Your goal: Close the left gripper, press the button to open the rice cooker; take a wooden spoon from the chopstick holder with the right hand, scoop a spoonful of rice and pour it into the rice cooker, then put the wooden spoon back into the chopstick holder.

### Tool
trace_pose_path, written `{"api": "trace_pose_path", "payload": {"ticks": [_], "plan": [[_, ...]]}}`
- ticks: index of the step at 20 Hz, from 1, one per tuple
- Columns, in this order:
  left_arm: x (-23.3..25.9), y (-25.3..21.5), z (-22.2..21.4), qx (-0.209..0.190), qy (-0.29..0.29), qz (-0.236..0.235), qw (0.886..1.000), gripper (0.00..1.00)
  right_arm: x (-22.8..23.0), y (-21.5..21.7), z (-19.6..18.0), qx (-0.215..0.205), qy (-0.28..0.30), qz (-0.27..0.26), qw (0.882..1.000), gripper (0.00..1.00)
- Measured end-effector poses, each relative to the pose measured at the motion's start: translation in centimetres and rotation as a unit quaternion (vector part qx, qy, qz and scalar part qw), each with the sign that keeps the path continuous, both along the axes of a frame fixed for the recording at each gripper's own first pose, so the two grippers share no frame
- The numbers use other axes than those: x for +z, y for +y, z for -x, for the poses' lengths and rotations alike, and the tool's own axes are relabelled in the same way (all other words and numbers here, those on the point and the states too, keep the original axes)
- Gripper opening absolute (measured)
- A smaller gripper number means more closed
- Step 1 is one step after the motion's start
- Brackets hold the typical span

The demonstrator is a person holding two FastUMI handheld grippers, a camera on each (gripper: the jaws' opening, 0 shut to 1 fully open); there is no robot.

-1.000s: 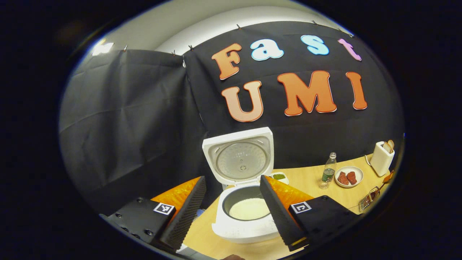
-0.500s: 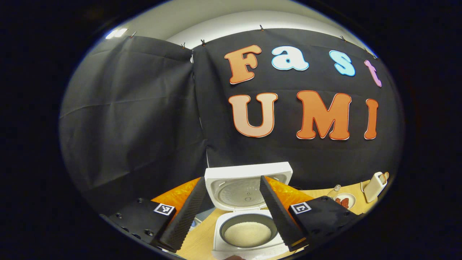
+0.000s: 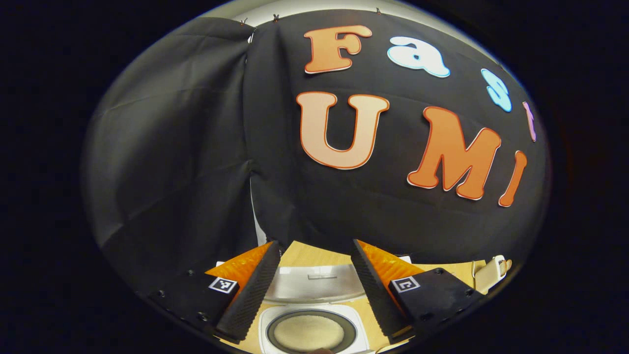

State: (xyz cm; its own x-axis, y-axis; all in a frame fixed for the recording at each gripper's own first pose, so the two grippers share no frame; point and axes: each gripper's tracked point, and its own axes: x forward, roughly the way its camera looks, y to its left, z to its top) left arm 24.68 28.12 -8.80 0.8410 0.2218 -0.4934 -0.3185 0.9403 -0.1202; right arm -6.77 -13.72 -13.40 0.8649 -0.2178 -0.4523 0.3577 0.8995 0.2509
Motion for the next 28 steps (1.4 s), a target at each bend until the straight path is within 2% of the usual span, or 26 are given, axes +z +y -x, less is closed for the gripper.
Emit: {"api": "trace_pose_path", "payload": {"ticks": [2,4,5,7,8,10,11,14,15,19,20,21,24,28], "plan": [[-1.2,1.0,-0.6,0.016,0.027,-0.008,0.999,0.99,1.2,-0.1,0.6,-0.004,-0.008,0.009,1.000,0.89],[-1.5,0.8,0.9,-0.004,0.066,-0.029,0.997,1.00,1.6,0.2,0.5,-0.004,-0.014,0.009,1.000,0.89],[-2.1,-0.1,1.0,-0.023,0.069,-0.015,0.997,1.00,1.5,0.4,0.3,-0.002,-0.014,0.007,1.000,0.89],[-4.3,-2.4,2.8,-0.049,0.111,0.032,0.992,0.99,0.9,1.1,-0.2,0.006,-0.010,0.007,1.000,0.89],[-5.6,-3.3,4.7,-0.051,0.145,0.059,0.986,0.99,0.6,1.5,-0.4,0.014,-0.010,0.008,1.000,0.89],[-8.0,-4.1,8.2,-0.047,0.198,0.074,0.976,0.99,0.4,2.5,-1.2,0.030,-0.012,0.003,0.999,0.90],[-9.3,-4.9,9.9,-0.060,0.216,0.080,0.971,1.00,0.2,2.9,-1.7,0.039,-0.013,0.001,0.999,0.89],[-12.5,-6.4,15.4,-0.088,0.280,0.083,0.952,0.97,-0.9,3.4,-2.5,0.059,-0.006,-0.003,0.998,0.90],[-14.0,-6.8,16.8,-0.092,0.304,0.078,0.945,1.00,-1.3,3.6,-2.8,0.064,-0.004,-0.004,0.998,0.90],[-21.0,-8.1,20.2,-0.079,0.394,0.066,0.913,0.98,-2.4,4.2,-3.2,0.082,0.004,-0.006,0.997,0.89],[-20.7,-8.0,19.2,-0.075,0.370,0.060,0.924,0.99,-2.7,4.3,-3.2,0.086,0.008,-0.006,0.996,0.89],[-21.5,-8.2,19.1,-0.074,0.383,0.058,0.919,0.99,-3.1,4.2,-3.1,0.088,0.012,-0.004,0.996,0.89],[-20.0,-8.5,19.4,-0.063,0.388,0.065,0.917,1.00,-3.5,4.6,-2.8,0.097,0.015,-0.001,0.995,0.89],[-20.0,-8.2,19.4,-0.061,0.358,0.059,0.930,0.98,-2.4,4.9,-3.0,0.111,-0.009,0.015,0.994,0.89]]}}
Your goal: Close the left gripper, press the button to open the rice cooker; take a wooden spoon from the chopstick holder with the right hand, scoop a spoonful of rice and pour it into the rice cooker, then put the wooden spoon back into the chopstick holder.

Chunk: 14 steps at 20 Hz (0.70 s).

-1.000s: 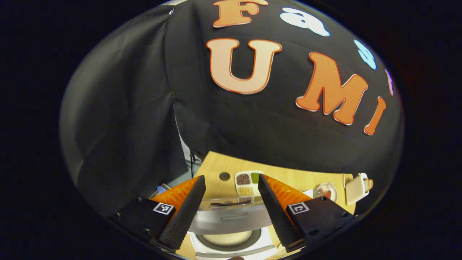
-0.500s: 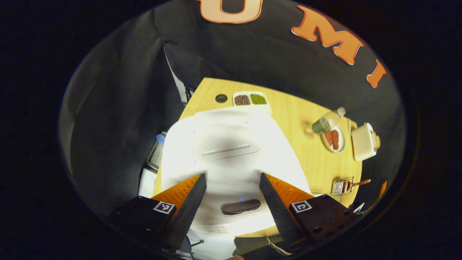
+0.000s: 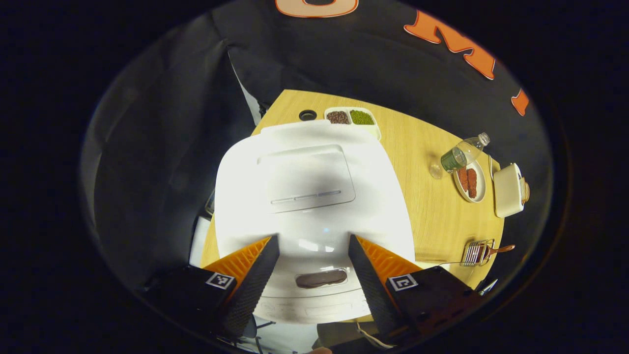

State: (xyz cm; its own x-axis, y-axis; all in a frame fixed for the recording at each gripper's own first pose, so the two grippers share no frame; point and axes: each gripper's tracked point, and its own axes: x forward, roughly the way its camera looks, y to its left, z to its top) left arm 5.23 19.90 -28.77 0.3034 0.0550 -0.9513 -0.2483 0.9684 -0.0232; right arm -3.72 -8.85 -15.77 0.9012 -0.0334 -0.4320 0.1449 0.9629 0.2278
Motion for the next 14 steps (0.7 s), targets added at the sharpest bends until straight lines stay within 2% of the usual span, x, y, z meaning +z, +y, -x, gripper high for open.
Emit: {"api": "trace_pose_path", "payload": {"ticks": [2,4,6,10,11,13,14], "plan": [[0.9,0.1,0.1,0.012,-0.032,-0.002,0.999,1.00,1.1,0.3,-0.2,0.011,-0.018,0.007,1.000,0.89],[3.2,0.4,-0.1,0.011,-0.090,-0.014,0.996,1.00,2.8,0.8,-0.9,0.022,-0.044,0.017,0.999,0.89],[6.5,0.8,-0.7,0.001,-0.164,-0.040,0.986,0.98,4.5,1.7,-1.7,0.030,-0.075,0.031,0.996,0.89],[12.8,-1.0,-0.5,-0.026,-0.303,-0.065,0.950,1.00,5.7,3.8,-2.4,0.043,-0.111,0.057,0.991,0.89],[14.0,-1.6,0.0,-0.032,-0.329,-0.067,0.941,0.98,6.0,4.6,-2.5,0.048,-0.117,0.059,0.990,0.89],[17.1,-5.2,0.6,-0.047,-0.374,-0.055,0.925,1.00,6.8,6.0,-2.3,0.056,-0.132,0.057,0.988,0.90],[17.5,-6.4,1.0,-0.052,-0.396,-0.058,0.915,0.98,7.2,6.6,-2.3,0.058,-0.142,0.056,0.987,0.90]]}}
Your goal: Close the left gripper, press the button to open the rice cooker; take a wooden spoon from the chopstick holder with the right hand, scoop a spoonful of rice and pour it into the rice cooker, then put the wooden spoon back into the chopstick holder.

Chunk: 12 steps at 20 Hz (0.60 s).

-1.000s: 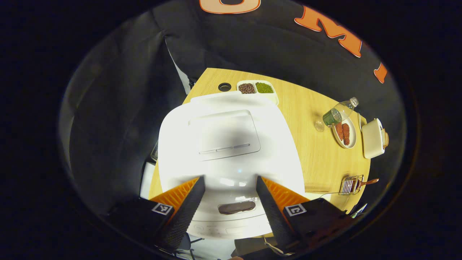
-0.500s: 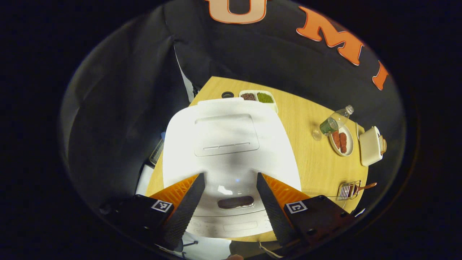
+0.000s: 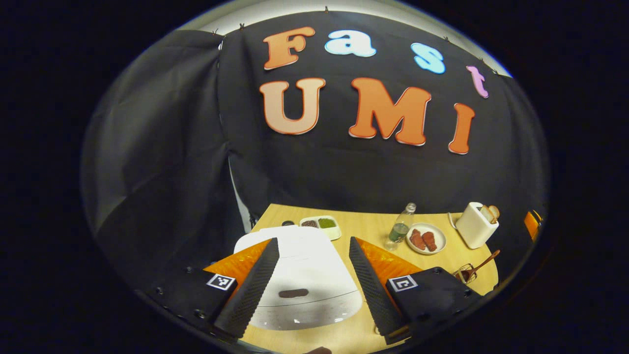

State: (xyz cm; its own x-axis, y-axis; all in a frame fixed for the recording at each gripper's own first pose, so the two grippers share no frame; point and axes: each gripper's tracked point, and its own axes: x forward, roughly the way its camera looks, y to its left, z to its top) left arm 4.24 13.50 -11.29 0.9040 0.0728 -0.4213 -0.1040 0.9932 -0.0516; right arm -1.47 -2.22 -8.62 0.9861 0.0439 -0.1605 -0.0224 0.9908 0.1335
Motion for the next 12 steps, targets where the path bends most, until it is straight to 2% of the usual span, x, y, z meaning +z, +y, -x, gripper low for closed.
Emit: {"api": "trace_pose_path", "payload": {"ticks": [4,5,7,8,12], "plan": [[2.2,-2.1,2.5,0.009,-0.081,-0.038,0.996,1.00,1.0,3.6,0.2,0.040,-0.042,0.012,0.998,0.89],[2.5,-3.3,3.1,0.006,-0.092,-0.041,0.995,0.97,0.8,4.5,0.3,0.050,-0.041,0.013,0.998,0.89],[2.8,-4.7,3.9,0.013,-0.112,-0.051,0.992,1.00,0.4,5.9,0.8,0.067,-0.034,0.004,0.997,0.89],[2.8,-5.2,4.3,0.016,-0.117,-0.054,0.991,0.98,0.1,6.4,1.0,0.072,-0.032,0.003,0.997,0.89],[3.9,-6.1,5.2,0.020,-0.166,-0.102,0.981,1.00,-0.6,7.1,1.5,0.084,-0.029,-0.001,0.996,0.90]]}}
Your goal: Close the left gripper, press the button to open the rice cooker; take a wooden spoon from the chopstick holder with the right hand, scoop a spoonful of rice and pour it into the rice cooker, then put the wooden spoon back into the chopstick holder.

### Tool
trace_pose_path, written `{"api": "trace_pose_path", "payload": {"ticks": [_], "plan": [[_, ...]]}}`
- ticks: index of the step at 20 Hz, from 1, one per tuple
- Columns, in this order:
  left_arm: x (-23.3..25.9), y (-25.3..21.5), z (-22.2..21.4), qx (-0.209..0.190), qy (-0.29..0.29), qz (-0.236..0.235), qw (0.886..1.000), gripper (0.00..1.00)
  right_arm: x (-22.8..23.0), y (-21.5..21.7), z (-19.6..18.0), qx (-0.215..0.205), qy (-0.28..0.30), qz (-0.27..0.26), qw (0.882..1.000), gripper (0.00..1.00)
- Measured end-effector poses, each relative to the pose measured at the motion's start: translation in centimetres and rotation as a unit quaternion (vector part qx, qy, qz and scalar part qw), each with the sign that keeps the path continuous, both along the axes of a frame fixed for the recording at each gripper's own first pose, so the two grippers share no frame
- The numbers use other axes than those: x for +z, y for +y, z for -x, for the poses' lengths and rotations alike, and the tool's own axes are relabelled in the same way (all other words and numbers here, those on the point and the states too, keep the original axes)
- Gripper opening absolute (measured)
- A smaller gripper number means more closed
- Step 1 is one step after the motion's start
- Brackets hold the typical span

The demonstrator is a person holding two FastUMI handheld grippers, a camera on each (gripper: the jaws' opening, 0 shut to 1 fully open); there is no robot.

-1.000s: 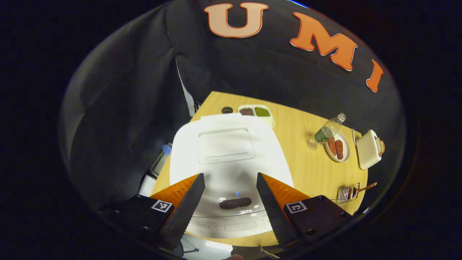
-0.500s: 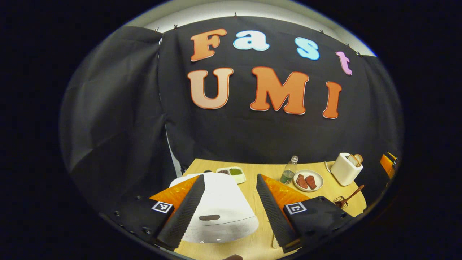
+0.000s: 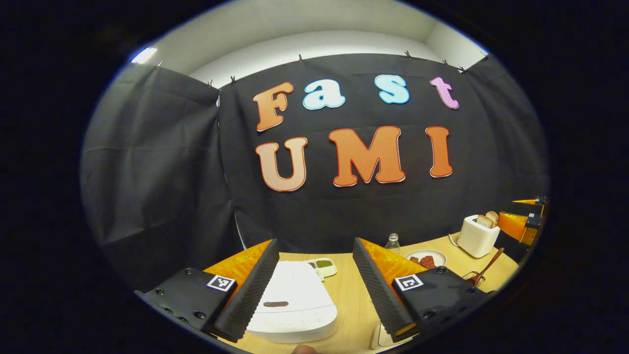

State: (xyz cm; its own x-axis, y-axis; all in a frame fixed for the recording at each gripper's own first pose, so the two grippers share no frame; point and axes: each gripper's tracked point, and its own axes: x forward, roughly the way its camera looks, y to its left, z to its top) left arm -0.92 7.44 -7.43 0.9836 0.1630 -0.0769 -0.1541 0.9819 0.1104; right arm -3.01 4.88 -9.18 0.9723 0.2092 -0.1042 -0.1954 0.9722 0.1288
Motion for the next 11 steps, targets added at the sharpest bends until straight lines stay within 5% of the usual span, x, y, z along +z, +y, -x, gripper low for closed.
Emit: {"api": "trace_pose_path", "payload": {"ticks": [11], "plan": [[0.4,-5.3,1.1,-0.049,-0.024,-0.011,0.998,1.00,0.4,-0.4,0.0,-0.008,-0.025,-0.008,1.000,0.89]]}}
